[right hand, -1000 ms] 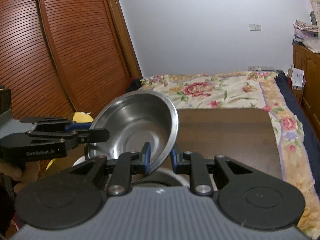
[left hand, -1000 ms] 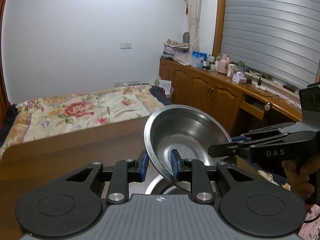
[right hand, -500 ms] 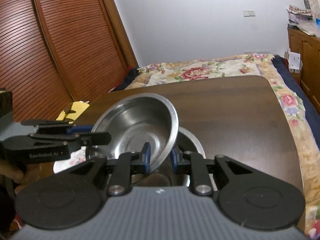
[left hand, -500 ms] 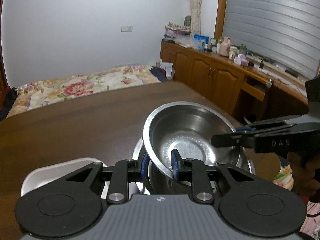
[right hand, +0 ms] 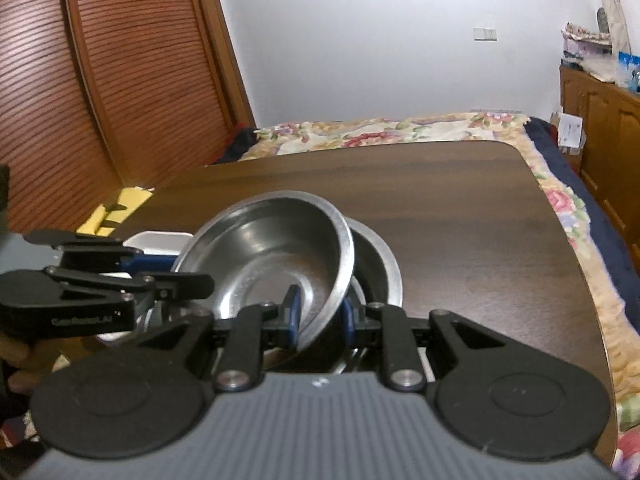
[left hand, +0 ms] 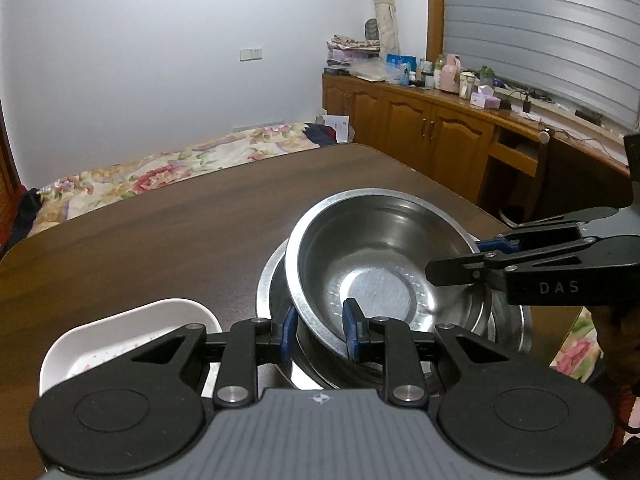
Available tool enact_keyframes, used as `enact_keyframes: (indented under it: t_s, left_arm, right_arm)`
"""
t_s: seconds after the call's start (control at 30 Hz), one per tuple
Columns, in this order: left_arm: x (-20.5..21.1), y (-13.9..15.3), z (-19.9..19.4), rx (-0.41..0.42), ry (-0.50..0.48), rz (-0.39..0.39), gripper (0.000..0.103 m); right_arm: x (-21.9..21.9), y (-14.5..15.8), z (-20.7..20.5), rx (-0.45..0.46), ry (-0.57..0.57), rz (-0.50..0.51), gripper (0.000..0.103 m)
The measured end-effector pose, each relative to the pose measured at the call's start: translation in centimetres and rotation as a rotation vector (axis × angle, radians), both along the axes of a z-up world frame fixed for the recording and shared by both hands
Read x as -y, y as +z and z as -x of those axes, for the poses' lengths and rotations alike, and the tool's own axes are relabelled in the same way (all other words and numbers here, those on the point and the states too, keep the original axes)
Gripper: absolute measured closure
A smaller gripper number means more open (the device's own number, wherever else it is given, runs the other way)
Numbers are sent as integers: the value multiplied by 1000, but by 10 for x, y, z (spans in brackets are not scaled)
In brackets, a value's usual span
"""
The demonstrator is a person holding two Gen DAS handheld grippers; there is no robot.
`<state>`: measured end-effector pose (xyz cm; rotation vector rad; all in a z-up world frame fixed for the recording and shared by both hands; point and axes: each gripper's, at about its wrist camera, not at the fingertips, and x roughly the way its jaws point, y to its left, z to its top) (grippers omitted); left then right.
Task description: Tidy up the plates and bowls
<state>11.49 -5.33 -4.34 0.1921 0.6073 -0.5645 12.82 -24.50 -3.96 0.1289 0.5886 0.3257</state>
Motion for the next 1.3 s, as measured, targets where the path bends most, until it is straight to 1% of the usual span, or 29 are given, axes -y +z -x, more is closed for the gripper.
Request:
enact_keyframes:
  t_s: [0.13, 0.3, 0.37, 0.77, 0.9, 0.97, 1.03, 1.17, 1.23, 1.27, 1.3]
  left_arm:
    - [2, -3, 1, 12, 1, -15, 76]
    - [3, -8, 2, 28, 11, -41, 77]
    - [3, -7, 1, 24, 14, -34, 78]
    - [-8, -2, 3, 29, 32, 11, 78]
    - [-12, 2, 4, 35, 40, 34, 78]
    - [-12, 3, 6, 41, 42, 43, 76]
    - [-12, 5, 8, 53, 43, 49, 67]
    - [-12, 7, 12, 83, 48, 61, 53]
    - [-12, 7, 14, 95, 56, 65, 37]
    - [-14, 6, 15, 102, 60, 67, 33]
    - [-14, 5, 16, 109, 65, 70, 27]
  right_arm:
    - [-1, 0, 3, 25, -2, 24, 80]
    - [-3, 0, 6, 60, 4, 86, 80]
    - [-4, 0, 7, 68, 8, 110, 81]
    - [-8, 4, 5, 56, 31, 145, 81]
    - [-7, 5, 5, 50, 31, 132, 80]
    - [-6, 6, 7, 60, 23, 132, 80]
    - [-4, 7, 8, 69, 14, 125, 80]
    - [1, 9, 11, 95, -12, 100, 80]
    - [4, 9, 14, 113, -31, 79, 80]
    - [4, 9, 16, 124, -40, 75, 80]
    - [5, 8, 17, 135, -52, 73, 80]
